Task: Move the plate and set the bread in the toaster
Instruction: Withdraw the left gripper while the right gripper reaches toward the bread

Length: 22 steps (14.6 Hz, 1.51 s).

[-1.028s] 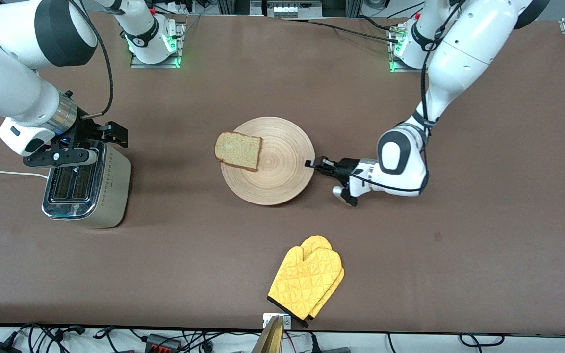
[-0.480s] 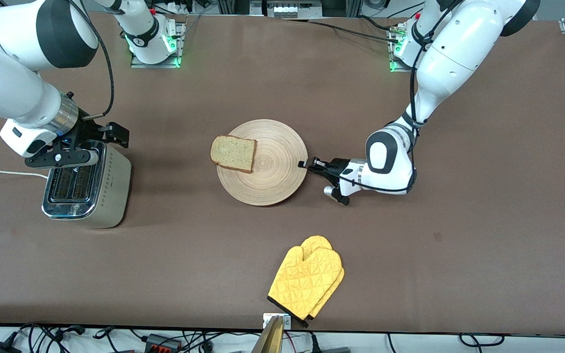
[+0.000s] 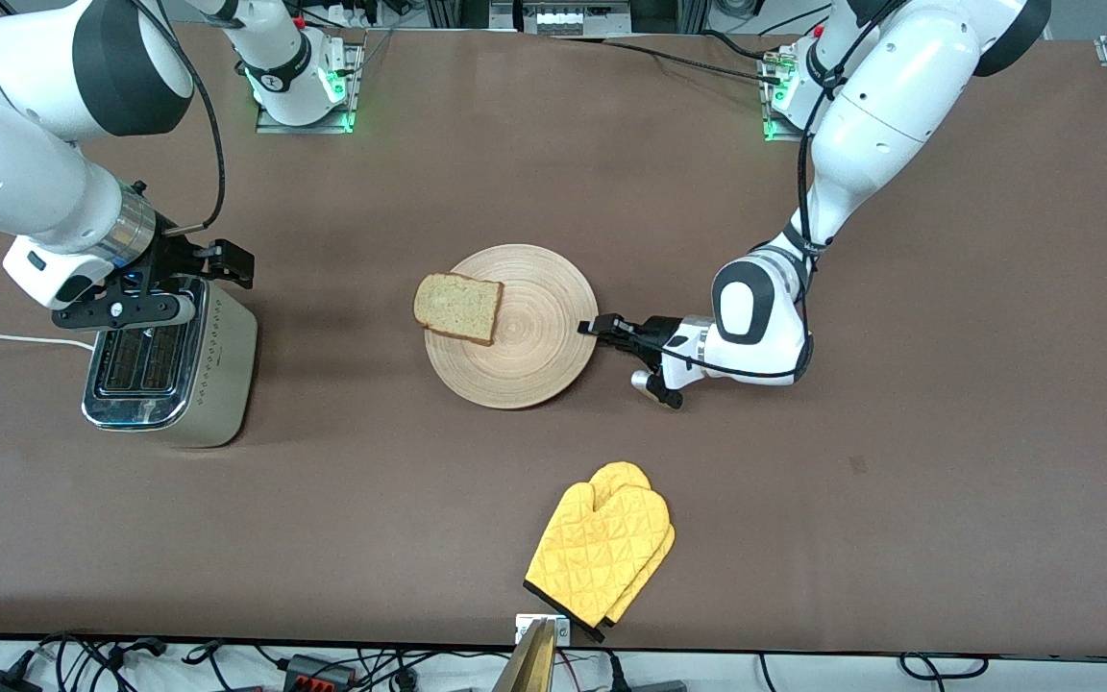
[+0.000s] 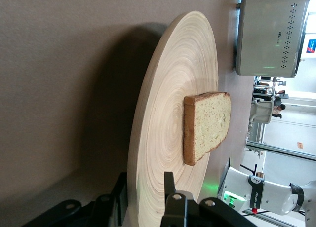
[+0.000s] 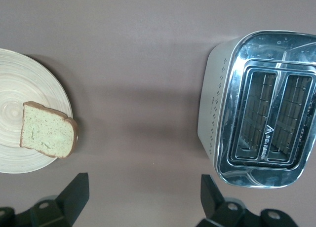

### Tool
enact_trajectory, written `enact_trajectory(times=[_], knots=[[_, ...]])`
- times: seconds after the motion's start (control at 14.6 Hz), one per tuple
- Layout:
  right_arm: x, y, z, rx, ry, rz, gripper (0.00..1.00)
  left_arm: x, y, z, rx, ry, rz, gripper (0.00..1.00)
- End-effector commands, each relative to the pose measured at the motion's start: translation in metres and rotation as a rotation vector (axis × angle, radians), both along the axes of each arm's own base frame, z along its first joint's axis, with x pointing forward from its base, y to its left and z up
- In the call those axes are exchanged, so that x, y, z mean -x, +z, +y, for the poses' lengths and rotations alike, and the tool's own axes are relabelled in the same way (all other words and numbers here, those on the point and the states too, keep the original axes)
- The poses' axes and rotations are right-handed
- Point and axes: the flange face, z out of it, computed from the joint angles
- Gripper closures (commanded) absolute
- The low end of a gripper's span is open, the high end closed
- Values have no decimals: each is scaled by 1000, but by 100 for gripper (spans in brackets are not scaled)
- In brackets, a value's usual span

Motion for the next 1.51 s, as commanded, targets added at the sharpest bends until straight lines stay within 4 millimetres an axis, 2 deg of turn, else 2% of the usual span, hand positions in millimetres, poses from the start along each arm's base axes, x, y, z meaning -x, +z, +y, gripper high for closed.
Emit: enact_trajectory(times=[0.0, 0.14, 0.21, 0.34, 0.48, 0.55, 0.62, 0.82, 1.03, 1.17, 1.23, 1.37, 1.44], knots=[[0, -3, 3, 12, -15, 12, 0, -17, 3, 24, -14, 7, -20, 60], [-4, -11, 4, 8, -14, 17, 0, -26, 5, 55, -13, -25, -6, 59], [-4, -15, 7, 10, -10, 26, 0, -31, 15, 72, -13, -52, -9, 58], [-4, -25, 19, 10, 8, 42, 0, -43, 32, 122, -31, -110, -14, 58], [-4, -32, 29, -42, -1, 62, 0, -55, 58, 159, -44, -201, -9, 58], [-6, -43, 34, -79, -13, 87, 0, -67, 76, 186, -84, -244, -26, 58], [-8, -51, 38, -112, -26, 104, 0, -72, 89, 204, -116, -275, -17, 58], [-10, -86, 53, -141, -30, 169, 0, -91, 146, 274, -242, -332, 2, 56], [1, -127, 76, -203, -50, 238, 0, -90, 211, 304, -439, -389, 47, 57], [3, -161, 80, -265, -102, 297, 0, -82, 264, 316, -606, -385, 44, 57], [2, -171, 83, -263, -104, 302, 0, -78, 293, 323, -701, -364, 23, 57], [5, -203, 95, -267, -112, 342, 0, -69, 335, 335, -836, -306, -1, 56], [6, -218, 100, -276, -121, 360, 0, -69, 349, 337, -875, -296, -26, 53]])
